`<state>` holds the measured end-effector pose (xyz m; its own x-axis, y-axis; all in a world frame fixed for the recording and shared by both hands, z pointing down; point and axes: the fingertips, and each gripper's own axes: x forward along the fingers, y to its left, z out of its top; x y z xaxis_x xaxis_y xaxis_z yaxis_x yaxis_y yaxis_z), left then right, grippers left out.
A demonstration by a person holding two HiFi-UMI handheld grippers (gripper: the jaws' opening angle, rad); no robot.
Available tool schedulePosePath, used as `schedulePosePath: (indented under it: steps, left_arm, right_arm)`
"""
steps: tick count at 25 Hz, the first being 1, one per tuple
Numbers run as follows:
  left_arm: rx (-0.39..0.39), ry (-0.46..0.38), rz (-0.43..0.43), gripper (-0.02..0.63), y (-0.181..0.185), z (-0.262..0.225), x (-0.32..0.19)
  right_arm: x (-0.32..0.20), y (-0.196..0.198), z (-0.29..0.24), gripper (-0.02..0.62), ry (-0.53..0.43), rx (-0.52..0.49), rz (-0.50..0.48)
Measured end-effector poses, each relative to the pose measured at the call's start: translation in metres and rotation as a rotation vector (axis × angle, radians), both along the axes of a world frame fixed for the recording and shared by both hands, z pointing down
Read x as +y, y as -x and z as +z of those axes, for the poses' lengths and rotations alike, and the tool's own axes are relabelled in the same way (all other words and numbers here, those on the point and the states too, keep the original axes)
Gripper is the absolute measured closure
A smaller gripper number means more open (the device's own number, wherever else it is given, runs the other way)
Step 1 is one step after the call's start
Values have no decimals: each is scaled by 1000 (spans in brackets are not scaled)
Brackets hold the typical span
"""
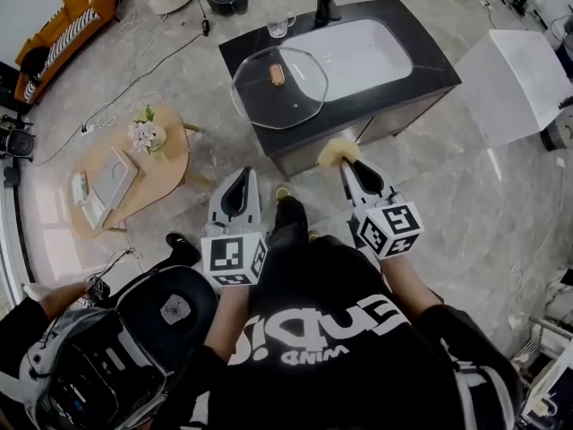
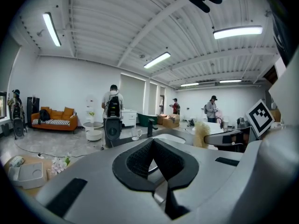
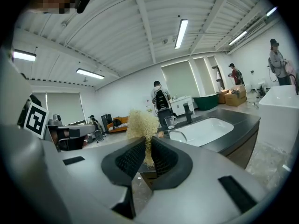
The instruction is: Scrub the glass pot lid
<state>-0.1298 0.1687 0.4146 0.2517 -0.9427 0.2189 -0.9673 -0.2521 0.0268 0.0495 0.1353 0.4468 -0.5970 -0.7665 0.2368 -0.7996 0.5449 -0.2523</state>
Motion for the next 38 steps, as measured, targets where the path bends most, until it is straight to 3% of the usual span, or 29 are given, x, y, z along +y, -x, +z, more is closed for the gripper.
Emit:
schedulePosePath:
  steps: [12,20,29,38]
  left_arm:
    - [20,-1,26,592,35,-6,-123]
    - [27,23,130,592,49,-5,-188]
    - [112,26,205,592,38,-9,-230]
    - [88,35,183,591,27,-6,-257]
  right_arm:
    - [-112,39,-12,558,-2,28,8]
    - [-164,56,-20,558,-12,42,78]
    - [-195,51,-21,558,-6,47,139]
    - [-229,44,-21,558,-1,60,82]
